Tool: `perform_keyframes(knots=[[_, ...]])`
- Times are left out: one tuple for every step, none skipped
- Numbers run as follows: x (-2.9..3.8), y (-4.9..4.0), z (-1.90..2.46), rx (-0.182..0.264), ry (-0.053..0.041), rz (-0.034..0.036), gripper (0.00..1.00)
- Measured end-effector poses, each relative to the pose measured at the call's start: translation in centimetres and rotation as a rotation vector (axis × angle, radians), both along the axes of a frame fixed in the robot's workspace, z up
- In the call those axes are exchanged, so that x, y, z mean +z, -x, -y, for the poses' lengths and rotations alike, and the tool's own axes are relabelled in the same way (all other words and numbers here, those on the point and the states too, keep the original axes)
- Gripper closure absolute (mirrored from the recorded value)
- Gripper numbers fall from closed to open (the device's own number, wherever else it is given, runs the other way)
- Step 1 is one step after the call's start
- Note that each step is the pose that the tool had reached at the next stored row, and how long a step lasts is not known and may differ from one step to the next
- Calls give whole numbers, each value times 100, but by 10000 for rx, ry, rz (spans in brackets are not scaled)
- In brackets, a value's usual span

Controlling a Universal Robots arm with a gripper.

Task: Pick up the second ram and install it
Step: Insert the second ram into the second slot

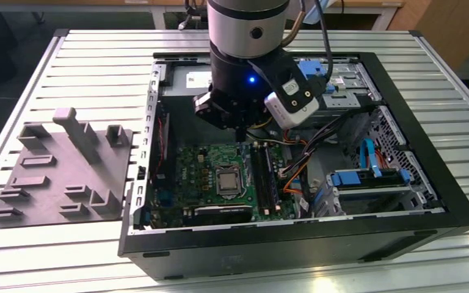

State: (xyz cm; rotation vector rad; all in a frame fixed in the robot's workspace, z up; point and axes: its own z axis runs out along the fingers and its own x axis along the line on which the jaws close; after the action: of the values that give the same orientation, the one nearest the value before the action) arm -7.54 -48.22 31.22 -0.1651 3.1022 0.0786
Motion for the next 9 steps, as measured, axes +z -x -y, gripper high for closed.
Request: perform_keyframes(knots=[[-5,0,0,0,-3,1,88],[-10,-1,0,-1,-1,0,88],[-15,-3,0,-1,1,-1,88],[-19,-7,0,0,1,-2,88],[-23,-12,0,1,2,-1,88],[-26,-17,0,0,2,-2,88],[-28,-23,0,0,2,-1,88],[-31,-28,0,0,1,-1,88],[-34,-33,0,0,1,-1,88]])
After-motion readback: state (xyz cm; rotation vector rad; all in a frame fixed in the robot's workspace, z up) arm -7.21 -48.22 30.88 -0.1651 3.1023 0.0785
